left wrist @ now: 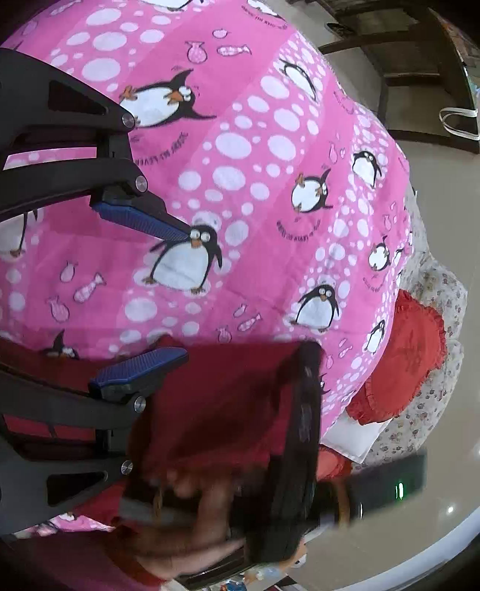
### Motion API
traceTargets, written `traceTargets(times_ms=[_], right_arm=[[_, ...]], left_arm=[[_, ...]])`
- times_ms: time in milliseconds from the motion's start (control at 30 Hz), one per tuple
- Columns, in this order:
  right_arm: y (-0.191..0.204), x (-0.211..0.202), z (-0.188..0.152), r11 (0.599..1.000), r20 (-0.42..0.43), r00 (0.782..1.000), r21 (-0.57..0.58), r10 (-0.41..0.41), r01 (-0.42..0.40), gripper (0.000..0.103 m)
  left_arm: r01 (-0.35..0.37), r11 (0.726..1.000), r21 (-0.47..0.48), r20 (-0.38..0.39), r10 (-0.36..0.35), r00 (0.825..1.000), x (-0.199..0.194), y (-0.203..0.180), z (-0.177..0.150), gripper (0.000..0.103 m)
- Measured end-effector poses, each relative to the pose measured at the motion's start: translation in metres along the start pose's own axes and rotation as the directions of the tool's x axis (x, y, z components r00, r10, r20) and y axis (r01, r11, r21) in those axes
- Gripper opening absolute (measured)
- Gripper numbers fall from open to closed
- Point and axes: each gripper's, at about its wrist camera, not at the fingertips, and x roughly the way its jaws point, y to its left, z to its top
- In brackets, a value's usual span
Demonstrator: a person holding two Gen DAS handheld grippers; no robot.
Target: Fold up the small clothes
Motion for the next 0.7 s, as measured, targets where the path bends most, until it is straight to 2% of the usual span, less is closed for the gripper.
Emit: traceTargets(times_ms=[67, 133, 167, 200, 267, 333, 367, 433, 500, 567, 600, 667, 700], right_arm=[[-0.007, 0.008, -0.005, 0.999, -0.024, 1.000, 0.042, 0.009, -0.008, 0.008], [-0.018, -0.007, -0.013, 0.992, -0.011, 0.998, 0.110, 0.063, -0.061, 0.017], [-0.021, -0.019, -0.019, 0.988, 0.008, 0.997, 0.132, 0.076, -0.077, 0.035], [-0.025, -0.041, -0.030, 0.986, 0.042, 0.996, 0.145, 0.077, -0.083, 0.047], [-0.033, -0.080, -0.054, 0.988, 0.099, 0.994, 0.147, 0.037, -0.052, 0.047], [-0.049, -0.121, -0.085, 0.986, 0.138, 0.987, 0.155, -0.084, 0.063, 0.047], [-0.063, -0.142, -0.106, 0.971, 0.144, 0.971, 0.178, -0.189, 0.162, 0.047], [-0.085, -0.166, -0.134, 0.926, 0.127, 0.932, 0.221, -0.338, 0.306, 0.048], [-0.112, -0.184, -0.161, 0.873, 0.084, 0.892, 0.266, -0.444, 0.410, 0.048], [-0.132, -0.188, -0.179, 0.831, 0.025, 0.869, 0.309, -0.494, 0.463, 0.048], [-0.143, -0.189, -0.188, 0.818, 0.009, 0.868, 0.341, -0.496, 0.464, 0.048], [-0.158, -0.189, -0.197, 0.807, 0.010, 0.873, 0.386, -0.488, 0.447, 0.048], [-0.164, -0.187, -0.200, 0.814, 0.022, 0.889, 0.413, -0.458, 0.409, 0.046]], left_arm=[[0.006, 1.000, 0.017, 0.004, -0.006, 1.000, 0.000, -0.007, 0.001, 0.060], [0.007, 0.999, 0.043, 0.011, -0.008, 1.000, -0.001, -0.014, 0.001, 0.060], [0.009, 0.998, 0.054, 0.015, -0.010, 1.000, -0.002, -0.017, 0.002, 0.060], [0.012, 0.998, 0.064, 0.017, -0.013, 1.000, -0.003, -0.021, 0.002, 0.060], [0.023, 0.996, 0.083, 0.026, -0.025, 0.999, -0.004, -0.028, 0.005, 0.060], [0.023, 0.994, 0.107, 0.026, -0.026, 0.999, -0.001, -0.036, 0.007, 0.060], [0.026, 0.993, 0.117, 0.023, -0.029, 0.999, 0.001, -0.040, 0.008, 0.060], [0.025, 0.991, 0.130, 0.019, -0.028, 0.999, 0.008, -0.046, 0.010, 0.060], [0.013, 0.991, 0.136, -0.002, -0.013, 1.000, 0.019, -0.052, 0.010, 0.060], [0.010, 0.990, 0.138, -0.010, -0.008, 1.000, 0.027, -0.057, 0.009, 0.060], [0.000, 0.990, 0.142, -0.012, 0.002, 1.000, 0.031, -0.060, 0.008, 0.060], [-0.011, 0.989, 0.148, -0.017, 0.014, 1.000, 0.037, -0.064, 0.007, 0.060], [-0.017, 0.988, 0.150, -0.025, 0.022, 0.999, 0.040, -0.066, 0.006, 0.061]])
